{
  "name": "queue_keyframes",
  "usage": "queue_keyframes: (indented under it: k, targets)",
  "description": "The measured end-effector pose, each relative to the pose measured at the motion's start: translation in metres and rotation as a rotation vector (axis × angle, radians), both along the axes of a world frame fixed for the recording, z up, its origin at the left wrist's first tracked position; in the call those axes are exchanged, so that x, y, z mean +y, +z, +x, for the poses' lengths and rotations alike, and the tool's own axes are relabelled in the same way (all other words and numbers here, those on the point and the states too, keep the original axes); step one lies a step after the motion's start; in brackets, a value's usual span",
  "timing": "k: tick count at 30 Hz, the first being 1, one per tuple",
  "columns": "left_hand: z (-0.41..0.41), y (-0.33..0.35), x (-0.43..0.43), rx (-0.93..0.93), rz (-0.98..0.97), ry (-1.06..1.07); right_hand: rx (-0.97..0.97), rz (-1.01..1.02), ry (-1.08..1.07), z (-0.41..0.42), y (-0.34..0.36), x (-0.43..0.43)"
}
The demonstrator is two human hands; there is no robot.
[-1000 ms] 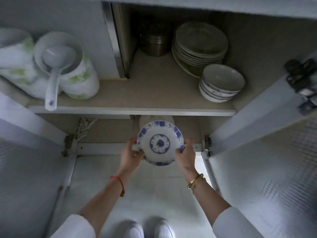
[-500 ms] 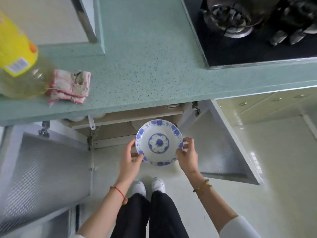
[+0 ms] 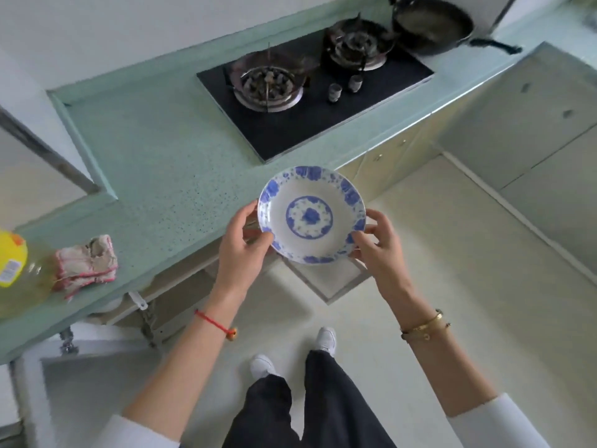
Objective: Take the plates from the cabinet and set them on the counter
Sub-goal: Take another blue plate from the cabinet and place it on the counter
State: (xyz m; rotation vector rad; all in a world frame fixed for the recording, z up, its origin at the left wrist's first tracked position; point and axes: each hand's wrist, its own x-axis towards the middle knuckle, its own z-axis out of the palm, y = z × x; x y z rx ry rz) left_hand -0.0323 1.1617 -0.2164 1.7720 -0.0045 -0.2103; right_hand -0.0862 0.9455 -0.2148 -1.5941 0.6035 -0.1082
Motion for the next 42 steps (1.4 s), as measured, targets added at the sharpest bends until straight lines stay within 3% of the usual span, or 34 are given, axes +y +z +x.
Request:
queue_keyframes:
  k: [10,23,33,42]
  targets:
    - [0.012,0.055,-0.189,0.061,-0.143,-0.313,-0.058,0.026,-0.334,-0.059,0.052,-0.158]
    - [0.005,0.065,-0.486,0.069,-0.209,-0.482,-0.111,-0.105,-0.512,-0.101,0.071,-0.424]
    - [0.036,0.065,-0.670,0.070,-0.205,-0.589,-0.104,-0.108,-0.637,-0.085,0.065,-0.590]
    - [0.107,0.072,-0.887,0.034,-0.214,-0.745,-0.148,-0.149,-0.762,-0.034,0.080,-0.783]
